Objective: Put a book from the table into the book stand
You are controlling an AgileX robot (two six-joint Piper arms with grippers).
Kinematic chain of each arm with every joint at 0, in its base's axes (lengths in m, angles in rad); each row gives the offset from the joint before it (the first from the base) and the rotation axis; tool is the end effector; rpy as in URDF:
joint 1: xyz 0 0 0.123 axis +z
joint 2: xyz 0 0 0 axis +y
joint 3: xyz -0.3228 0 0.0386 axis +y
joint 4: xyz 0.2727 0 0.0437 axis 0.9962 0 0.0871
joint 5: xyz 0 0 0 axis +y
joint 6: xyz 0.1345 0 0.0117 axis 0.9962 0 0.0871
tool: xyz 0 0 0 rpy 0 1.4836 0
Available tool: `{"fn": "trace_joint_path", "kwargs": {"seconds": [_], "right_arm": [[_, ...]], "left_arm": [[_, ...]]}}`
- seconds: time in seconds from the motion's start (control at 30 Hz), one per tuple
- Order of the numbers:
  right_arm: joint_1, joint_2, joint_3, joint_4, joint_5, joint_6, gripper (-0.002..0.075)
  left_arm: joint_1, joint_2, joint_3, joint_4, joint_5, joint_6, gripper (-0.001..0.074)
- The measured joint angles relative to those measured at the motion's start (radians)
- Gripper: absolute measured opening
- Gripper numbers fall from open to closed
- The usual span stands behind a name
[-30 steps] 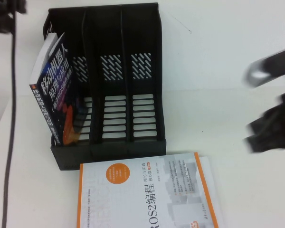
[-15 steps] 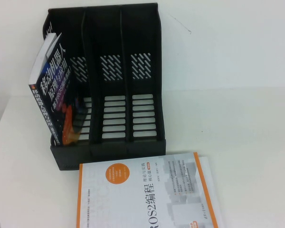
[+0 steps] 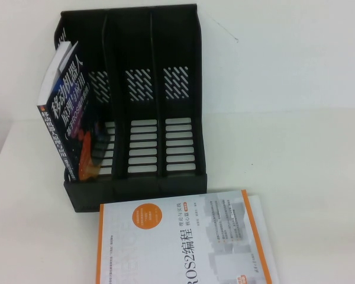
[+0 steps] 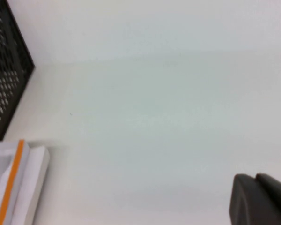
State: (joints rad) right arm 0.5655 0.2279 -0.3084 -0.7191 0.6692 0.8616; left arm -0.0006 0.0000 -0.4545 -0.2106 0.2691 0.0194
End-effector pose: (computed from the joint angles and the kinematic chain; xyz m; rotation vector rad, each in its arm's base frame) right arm 0.0950 -0.0051 0.2545 -0.0142 1.9091 0.1496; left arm 0.0327 -0.0075 0.3576 -0.0709 1.2935 -0.1939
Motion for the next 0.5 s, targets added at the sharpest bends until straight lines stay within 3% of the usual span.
{"fn": "trace_joint_path", "kwargs": {"seconds": [0.5], "right_arm": [[0.0,-0.002,0.008,-0.012,-0.012,0.001,0.0005]], "left_arm": [[0.0,-0.017,0.027,-0.055,0.058,0.012,0.0]]}}
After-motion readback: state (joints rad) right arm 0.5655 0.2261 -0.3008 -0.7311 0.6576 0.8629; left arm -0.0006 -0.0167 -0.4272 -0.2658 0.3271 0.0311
